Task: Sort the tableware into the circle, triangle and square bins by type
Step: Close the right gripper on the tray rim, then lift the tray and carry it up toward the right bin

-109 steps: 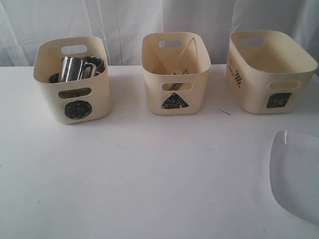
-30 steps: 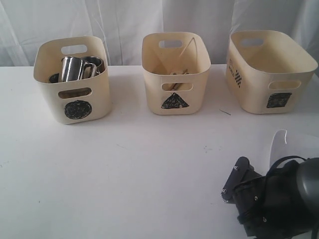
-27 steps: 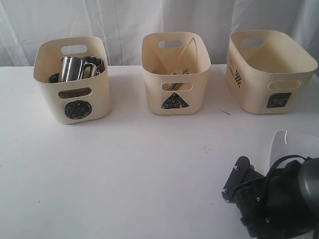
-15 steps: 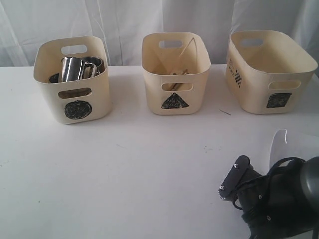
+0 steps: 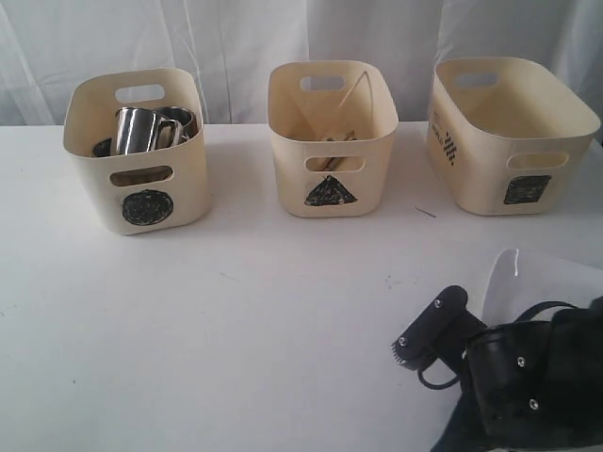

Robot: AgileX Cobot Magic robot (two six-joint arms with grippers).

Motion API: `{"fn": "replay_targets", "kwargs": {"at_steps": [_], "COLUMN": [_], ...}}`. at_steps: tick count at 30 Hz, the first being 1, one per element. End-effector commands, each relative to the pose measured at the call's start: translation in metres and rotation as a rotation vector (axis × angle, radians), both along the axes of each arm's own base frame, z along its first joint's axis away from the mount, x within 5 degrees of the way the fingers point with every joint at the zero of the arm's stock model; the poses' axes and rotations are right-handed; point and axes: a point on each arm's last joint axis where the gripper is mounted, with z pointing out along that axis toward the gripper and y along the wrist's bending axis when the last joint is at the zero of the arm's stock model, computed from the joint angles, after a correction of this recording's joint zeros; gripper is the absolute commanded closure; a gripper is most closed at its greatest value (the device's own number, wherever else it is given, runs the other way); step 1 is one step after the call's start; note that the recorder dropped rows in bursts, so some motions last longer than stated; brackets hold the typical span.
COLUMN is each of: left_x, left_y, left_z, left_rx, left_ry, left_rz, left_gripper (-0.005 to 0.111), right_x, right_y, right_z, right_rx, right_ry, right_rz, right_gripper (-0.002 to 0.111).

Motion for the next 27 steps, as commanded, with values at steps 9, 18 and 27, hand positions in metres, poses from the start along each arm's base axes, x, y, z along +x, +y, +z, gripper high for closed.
{"fn": "replay_targets", "kwargs": {"at_steps": [9,18,27], "left_x": [0.0,0.0,0.0], "left_y": [0.0,0.0,0.0], "left_z": [-0.001,-0.001,-0.001], "left_rx": [-0.006,-0.006,-0.006], "left_ry": [0.005,0.005,0.005], "left_rz": [0.004,0.004,0.004], "left_gripper": [0.107,0.107,0.107], "right_x": [-0.029,-0.039,-0.045], "right_y": [0.026,0.013,0.011], "right_z": [0.08,0.126,0.169], "right_rx": [0.475,0.589,0.652], "right_ry": [-0.241,-0.383,-0.477], "right_rz": [0.073,0.084,0.178], "right_gripper": [0.108,0.108,0.108]}}
